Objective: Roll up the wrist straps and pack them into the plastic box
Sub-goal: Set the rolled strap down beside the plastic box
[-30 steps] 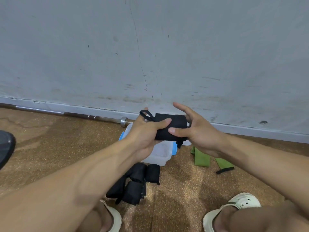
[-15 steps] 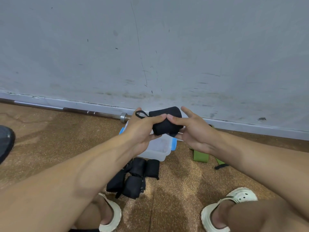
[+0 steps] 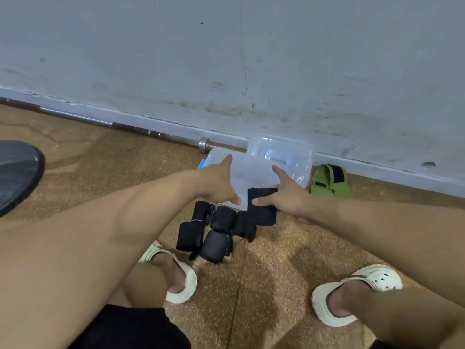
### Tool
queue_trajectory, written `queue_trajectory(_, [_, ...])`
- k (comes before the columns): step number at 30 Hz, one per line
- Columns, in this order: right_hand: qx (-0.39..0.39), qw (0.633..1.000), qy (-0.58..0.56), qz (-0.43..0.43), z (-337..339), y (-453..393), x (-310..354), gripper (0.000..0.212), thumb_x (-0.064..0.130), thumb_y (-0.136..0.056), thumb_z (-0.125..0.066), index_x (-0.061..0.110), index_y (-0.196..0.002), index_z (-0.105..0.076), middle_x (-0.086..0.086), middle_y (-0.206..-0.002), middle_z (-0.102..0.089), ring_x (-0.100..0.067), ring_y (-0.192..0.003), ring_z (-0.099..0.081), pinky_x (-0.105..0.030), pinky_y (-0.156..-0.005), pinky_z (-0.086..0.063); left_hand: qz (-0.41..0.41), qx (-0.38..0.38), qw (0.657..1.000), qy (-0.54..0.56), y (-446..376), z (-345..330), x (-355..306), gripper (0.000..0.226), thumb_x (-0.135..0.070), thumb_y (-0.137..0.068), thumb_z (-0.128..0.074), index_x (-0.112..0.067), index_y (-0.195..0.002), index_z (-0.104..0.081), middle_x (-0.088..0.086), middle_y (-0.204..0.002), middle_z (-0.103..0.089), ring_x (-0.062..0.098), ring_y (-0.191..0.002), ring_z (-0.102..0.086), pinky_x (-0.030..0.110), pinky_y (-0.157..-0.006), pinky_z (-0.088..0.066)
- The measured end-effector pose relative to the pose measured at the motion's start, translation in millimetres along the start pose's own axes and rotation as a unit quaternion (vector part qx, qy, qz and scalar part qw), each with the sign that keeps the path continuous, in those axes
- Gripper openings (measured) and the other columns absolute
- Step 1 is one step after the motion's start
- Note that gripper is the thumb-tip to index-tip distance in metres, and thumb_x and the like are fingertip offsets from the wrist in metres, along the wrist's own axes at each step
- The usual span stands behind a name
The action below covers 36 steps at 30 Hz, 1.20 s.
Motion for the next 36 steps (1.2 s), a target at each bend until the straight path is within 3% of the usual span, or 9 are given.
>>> queue_trajectory(2, [-0.004,1.000,-0.004,-0.024,-25.8,-11.9,-29.2,0.132,0.019,-0.071,-0.094,0.035,-0.163,0.000,0.003,-0.146,-0.049,-0.025,-0.129,-0.054,-0.037,-0.101,-0.052,0.000,0.011,1.000,-0.023,-1.5,1.5,5.4,0.115,-0.036,-0.092,-0.073,-0.019,-0.160,0.019,0.008,-0.162,-0.037,0.031,-0.143,-0.041,0.035,-0.111,-0.035])
queue_trajectory(5, [-0.027,0.998,-0.026,-0.051,-64.2,-30.7,-86.6,0.139,0.020,-0.058,-0.099,0.032,-0.162,-0.008,0.003,-0.140,-0.056,-0.025,-0.130,-0.055,-0.046,-0.108,-0.049,0.004,0.010,0.999,-0.036,-6.6,5.4,10.1,0.115,-0.038,-0.093,-0.071,-0.019,-0.160,0.020,0.008,-0.163,-0.036,0.031,-0.144,-0.040,0.036,-0.112,-0.034])
queue_trajectory(10, [-0.067,0.991,-0.093,-0.071,-108.0,-43.8,-141.9,0.105,-0.002,-0.070,-0.090,0.038,-0.141,-0.024,-0.001,-0.130,-0.060,-0.023,-0.117,-0.061,-0.040,-0.097,-0.050,0.014,0.007,0.999,-0.045,-18.2,6.3,14.8,0.118,-0.041,-0.093,-0.071,-0.023,-0.158,0.026,0.007,-0.162,-0.036,0.030,-0.143,-0.041,0.038,-0.115,-0.034])
queue_trajectory(14, [-0.103,0.976,-0.131,-0.142,-125.8,-56.6,-172.6,0.130,0.007,-0.068,-0.094,0.029,-0.161,-0.006,-0.005,-0.146,-0.054,-0.029,-0.130,-0.056,-0.051,-0.109,-0.047,0.020,0.014,0.996,-0.085,-25.2,-1.4,17.9,0.115,-0.041,-0.095,-0.068,-0.021,-0.157,0.027,0.010,-0.156,-0.044,0.032,-0.132,-0.050,0.036,-0.106,-0.040])
queue_trajectory(17, [-0.135,0.965,-0.133,-0.184,-128.0,-65.4,-195.2,0.127,0.010,-0.069,-0.095,0.023,-0.162,-0.009,-0.011,-0.152,-0.049,-0.034,-0.135,-0.051,-0.052,-0.112,-0.044,0.031,0.013,0.993,-0.112,-33.0,-3.2,26.6,0.117,-0.045,-0.093,-0.068,-0.024,-0.156,0.028,0.012,-0.142,-0.056,0.033,-0.124,-0.053,0.041,-0.105,-0.044])
queue_trajectory(21, [-0.166,0.948,-0.132,-0.236,-132.2,-69.4,-222.2,0.122,0.011,-0.071,-0.094,0.019,-0.162,-0.013,-0.016,-0.154,-0.044,-0.038,-0.138,-0.047,-0.053,-0.113,-0.043,0.045,0.020,0.988,-0.145,-40.5,-6.5,40.2,0.117,-0.051,-0.088,-0.069,-0.031,-0.157,0.024,0.011,-0.139,-0.057,0.035,-0.118,-0.056,0.048,-0.105,-0.046])
queue_trajectory(24, [-0.183,0.941,-0.140,-0.247,-135.2,-74.0,-228.8,0.105,0.013,-0.071,-0.094,0.017,-0.152,-0.027,-0.015,-0.142,-0.052,-0.036,-0.123,-0.056,-0.047,-0.104,-0.050,0.042,0.034,0.982,-0.178,-45.1,-10.6,46.2,0.108,-0.056,-0.090,-0.066,-0.031,-0.161,0.010,0.011,-0.147,-0.052,0.036,-0.129,-0.050,0.048,-0.109,-0.042])
queue_trajectory(28, [-0.190,0.928,-0.187,-0.259,-142.1,-78.9,-231.2,0.082,0.010,-0.072,-0.092,0.019,-0.133,-0.037,-0.010,-0.122,-0.059,-0.028,-0.098,-0.057,-0.044,-0.093,-0.054,0.042,0.067,0.981,-0.175,-46.3,-13.6,48.8,0.087,-0.051,-0.094,-0.065,-0.026,-0.161,-0.018,0.003,-0.152,-0.048,0.028,-0.137,-0.045,0.037,-0.107,-0.042])
queue_trajectory(36, [-0.218,0.928,-0.201,-0.225,-142.2,-87.8,-230.3,0.096,0.013,-0.066,-0.096,0.018,-0.143,-0.038,-0.008,-0.127,-0.061,-0.030,-0.109,-0.062,-0.048,-0.100,-0.054,0.031,0.086,0.978,-0.189,-44.2,-20.5,39.8,0.055,-0.047,-0.097,-0.063,-0.017,-0.142,-0.053,0.002,-0.141,-0.057,0.024,-0.127,-0.055,0.036,-0.104,-0.045])
Point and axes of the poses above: each hand's wrist, its own y-axis away from the middle knuckle, its own z-axis out of the back of the hand, x = y × z, the point moved 7 cm from there along -y, towards the middle knuckle
